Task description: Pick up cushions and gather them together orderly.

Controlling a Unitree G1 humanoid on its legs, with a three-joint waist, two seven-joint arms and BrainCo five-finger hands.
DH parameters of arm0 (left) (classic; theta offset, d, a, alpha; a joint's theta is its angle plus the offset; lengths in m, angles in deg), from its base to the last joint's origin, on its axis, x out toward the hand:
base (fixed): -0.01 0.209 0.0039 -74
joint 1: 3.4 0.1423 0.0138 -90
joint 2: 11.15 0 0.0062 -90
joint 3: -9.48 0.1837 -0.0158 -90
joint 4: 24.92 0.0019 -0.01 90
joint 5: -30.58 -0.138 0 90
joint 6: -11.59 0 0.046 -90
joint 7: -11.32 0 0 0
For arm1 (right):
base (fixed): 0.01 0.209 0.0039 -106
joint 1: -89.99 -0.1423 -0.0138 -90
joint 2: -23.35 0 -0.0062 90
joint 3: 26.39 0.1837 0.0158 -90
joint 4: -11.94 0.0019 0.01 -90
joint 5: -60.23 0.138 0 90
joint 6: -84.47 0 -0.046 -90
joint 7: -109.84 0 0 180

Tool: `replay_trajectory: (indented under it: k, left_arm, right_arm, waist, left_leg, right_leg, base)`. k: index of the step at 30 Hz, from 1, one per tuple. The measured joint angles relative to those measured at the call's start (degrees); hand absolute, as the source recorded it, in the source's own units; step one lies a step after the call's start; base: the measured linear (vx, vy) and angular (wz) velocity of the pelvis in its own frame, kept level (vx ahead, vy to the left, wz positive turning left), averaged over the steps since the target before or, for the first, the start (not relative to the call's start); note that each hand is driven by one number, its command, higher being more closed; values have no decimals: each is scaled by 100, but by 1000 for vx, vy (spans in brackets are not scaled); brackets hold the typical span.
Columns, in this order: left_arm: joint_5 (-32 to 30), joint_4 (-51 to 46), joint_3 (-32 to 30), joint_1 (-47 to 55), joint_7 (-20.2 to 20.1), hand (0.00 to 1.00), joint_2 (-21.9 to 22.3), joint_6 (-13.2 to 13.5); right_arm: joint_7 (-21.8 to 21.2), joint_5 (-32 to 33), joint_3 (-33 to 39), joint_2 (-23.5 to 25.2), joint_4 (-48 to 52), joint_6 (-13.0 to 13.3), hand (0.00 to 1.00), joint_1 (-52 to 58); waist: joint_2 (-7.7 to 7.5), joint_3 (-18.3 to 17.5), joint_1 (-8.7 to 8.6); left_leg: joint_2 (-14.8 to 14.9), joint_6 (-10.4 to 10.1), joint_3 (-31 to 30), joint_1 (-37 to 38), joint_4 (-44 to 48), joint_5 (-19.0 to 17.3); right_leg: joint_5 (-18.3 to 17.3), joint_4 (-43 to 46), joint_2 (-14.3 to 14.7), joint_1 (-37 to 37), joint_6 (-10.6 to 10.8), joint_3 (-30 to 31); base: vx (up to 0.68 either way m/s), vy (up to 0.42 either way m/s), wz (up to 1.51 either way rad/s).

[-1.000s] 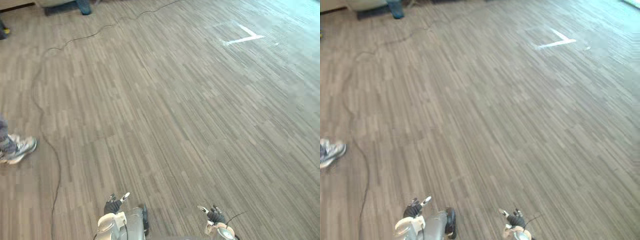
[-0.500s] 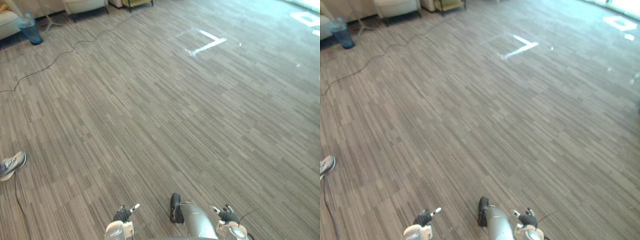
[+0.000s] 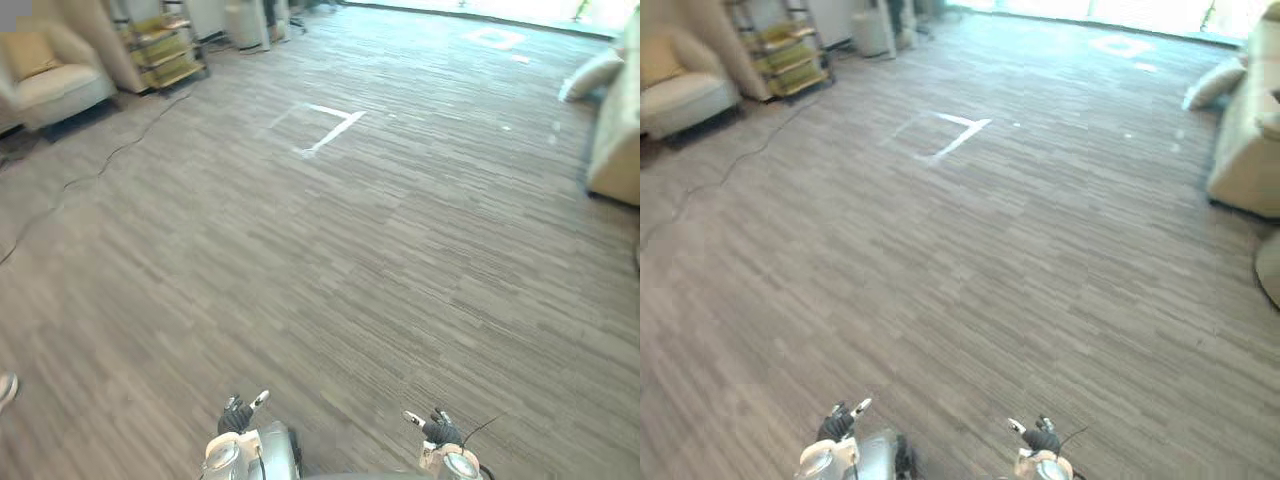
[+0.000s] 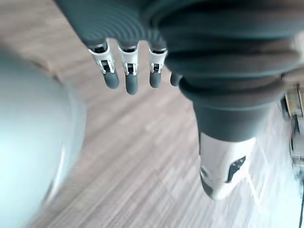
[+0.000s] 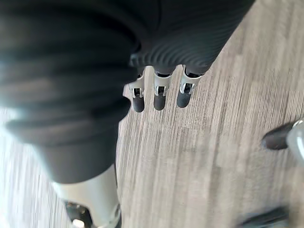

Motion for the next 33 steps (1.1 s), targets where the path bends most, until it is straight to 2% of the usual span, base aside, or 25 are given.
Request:
replay_trajectory:
  k: [1, 2, 3, 5, 6, 7, 9, 10, 11, 13, 14, 15, 16, 17, 18, 19, 20, 21, 22, 23, 25, 27, 30, 31, 33]
  left_arm:
    - [9, 5, -1, 73, -3, 0, -116, -2]
    - [12, 9, -8, 95, 2, 0, -142, -3]
    - [7, 54, -41, 98, 2, 0, -256, -20]
    - [-17, 161, -51, 66, 3, 0, -330, -27]
    - [-26, 172, -40, 57, 2, 0, -331, -30]
    - [-33, 290, 22, -18, 5, 0, -326, -61]
    - [-30, 422, 199, -113, 19, 0, -277, -106]
    - [-30, 424, 239, -128, 19, 0, -270, -118]
    - [-29, 457, 290, -172, 18, 0, -229, -129]
    - [-30, 594, 375, -278, 13, 0, -187, -136]
    - [-28, 682, 510, -320, 17, 0, -190, -137]
    - [-30, 701, 580, -326, 14, 0, -193, -141]
    - [-31, 708, 582, -322, 15, 0, -193, -140]
    - [-33, 849, 629, -295, 20, 0, -206, -150]
    - [-61, 918, 465, -275, 3, 0, -129, -160]
    - [-81, 921, 432, -241, -5, 0, -117, -162]
    - [-148, 814, 382, -338, 0, 0, 56, -162]
    - [-163, 769, 219, -258, 8, 0, 98, -135]
    - [-161, 725, 192, -230, 10, 0, 94, -141]
    - [-158, 557, 157, -229, -11, 0, 93, -140]
    - [-140, 348, 9, -160, 56, 0, 81, -136]
    - [-115, 109, 31, -80, 46, 0, 11, -66]
    - [-59, -17, 73, -35, 39, 0, -2, 4]
    - [-19, -19, 75, -39, 40, 0, 25, 5]
    - [-14, -56, 92, -16, 45, 0, 25, 24]
  right_arm:
    - [4, -11, -3, 60, -16, 2, 0, 133]
    - [4, -12, -1, 84, -19, 4, 0, 139]
    - [6, -55, 2, 173, -21, 7, 0, 153]
    - [-25, -110, -25, 305, -43, 8, 0, 213]
    - [-35, -112, -39, 304, -42, 8, 0, 211]
    - [-60, -122, -46, 287, 5, 34, 0, 198]
    - [-69, -124, -50, 183, 103, 85, 0, 191]
    - [-69, -125, -48, 172, 135, 84, 0, 198]
    - [-70, -123, -48, 156, 220, 110, 0, 213]
    - [-72, -124, -43, 84, 191, 118, 0, 192]
    - [-73, -123, -46, 19, 150, 116, 0, 139]
    - [-82, -101, -18, -27, 87, 116, 0, 76]
    - [-77, -107, -13, -40, 65, 117, 0, 63]
    - [-77, -110, 5, -128, -72, 113, 0, 44]
    - [-67, -125, 14, -233, -84, 100, 0, -52]
    - [-64, -124, 15, -236, -77, 98, 0, -69]
    - [-71, -99, 49, -299, -25, 83, 0, -66]
    - [-67, -122, 12, -284, 36, 99, 0, -4]
    - [-69, -119, -43, -270, 42, 94, 0, 22]
    - [-71, -123, -114, -303, 28, 51, 0, -43]
    - [-26, -75, -255, -191, 24, 54, 0, -107]
    - [-24, -67, -305, -32, 40, 54, 0, -39]
    - [-26, -69, -414, -30, 60, 41, 0, 1]
    - [-20, -71, -411, -46, 59, 7, 0, 1]
    - [-10, -73, -348, -56, 40, 13, 0, 4]
  waist:
    - [-165, -198, 83]
    - [-217, -249, 85]
    - [-424, -362, 65]
    - [-531, -337, 43]
    - [-524, -330, 37]
    - [-456, -277, 21]
    - [-309, -199, 2]
    - [-303, -193, -5]
    - [-315, -178, -46]
    - [-320, -176, -211]
    - [-288, -171, -307]
    - [-254, -154, -365]
    - [-256, -154, -376]
    - [-222, -131, -416]
    - [64, -159, -336]
    - [74, -152, -324]
    - [139, -21, -375]
    - [178, -27, -378]
    - [141, -19, -377]
    - [337, 29, -293]
    - [207, 146, -164]
    - [55, 159, -67]
    - [59, 151, 13]
    - [59, 149, 24]
    - [54, 97, 47]
  left_leg:
    - [-97, 181, 155, 63, 185, 617]
    - [-130, 243, 200, 64, 216, 695]
    - [-212, 536, 432, 98, 665, 363]
    - [-274, 648, 719, 685, 815, -190]
    - [-278, 653, 736, 795, 784, -269]
    - [-287, 609, 888, 1348, 616, -594]
    - [-281, 607, 1161, 2194, 276, -1017]
    - [-281, 590, 1190, 2325, 217, -1078]
    - [-278, 548, 1302, 2789, -9, -1172]
    - [-272, 520, 1350, 3225, -360, -1210]
    - [-265, 516, 1372, 3477, -638, -1211]
    - [-267, 502, 1385, 3735, -896, -1204]
    - [-285, 497, 1378, 3772, -925, -1201]
    - [-252, 466, 1172, 4014, -952, -1183]
    - [47, 96, 1025, 4167, -818, -941]
    - [54, -19, 976, 4158, -731, -832]
    - [55, 13, 614, 4115, -30, -233]
    - [205, 17, 387, 3623, 1352, 346]
    - [323, 11, 268, 3277, 2123, 555]
    - [671, -4, 57, 2442, 3959, 482]
    - [699, -87, 20, 1553, 5034, -112]
    - [691, 6, 324, 1014, 4670, -441]
    - [592, 151, 794, 412, 3108, -631]
    - [319, 63, 856, 269, 1483, -475]
    - [65, 45, 881, 102, 316, -93]
  right_leg:
    - [-124, 41, -271, 127, 159, 234]
    - [-122, 94, -336, 107, 162, 255]
    - [-14, 775, -551, -133, 616, 220]
    - [624, 2535, -606, -700, 1297, 96]
    - [727, 2876, -608, -831, 1422, 46]
    - [768, 4265, -646, -1473, 1504, -261]
    - [458, 5015, -739, -2289, 1060, -1009]
    - [414, 5026, -744, -2427, 1024, -1146]
    - [177, 4859, -747, -2880, 819, -1649]
    - [99, 4144, -742, -3376, 725, -2207]
    - [253, 3316, -695, -3697, 697, -2455]
    - [786, 2145, -574, -3958, 670, -2553]
    - [901, 1927, -547, -3994, 664, -2563]
    - [2071, 1332, -333, -3931, 256, -2420]
    - [1950, 1573, -168, -3809, -19, -2534]
    - [1839, 1695, -180, -3811, -21, -2531]
    - [1468, 2427, -361, -3773, -93, -2661]
    - [1080, 2362, -357, -3402, 23, -2773]
    - [839, 2135, -351, -3096, 0, -2717]
    - [693, 1807, -36, -2631, -84, -2531]
    - [601, 1334, 112, -1800, -179, -2240]
    - [561, 724, 129, -1111, -127, -1953]
    - [354, 210, 116, -404, -14, -1602]
    - [188, 56, 14, -24, 134, -1469]
    - [19, -194, -107, 324, 354, -1338]
  base:
    - [711, 416, -106]
    - [922, 485, -95]
    - [783, 374, -70]
    - [756, 366, -73]
    - [624, 297, -77]
    - [591, 271, -83]
    - [530, 234, -88]
    - [505, 201, -53]
    - [592, 167, -16]
    - [558, 99, 6]
    - [625, 13, 20]
    - [625, 13, 19]
    - [726, -61, 14]
    - [772, -90, -16]
    - [772, -90, -16]
    - [747, -152, -10]
    - [668, -246, 17]
    - [812, -298, 16]
    - [762, -241, -25]
    - [748, -125, -72]
    - [596, -54, -89]
    - [482, -19, -69]
    - [575, 63, -64]
    - [503, 121, -39]
    - [591, 191, -46]
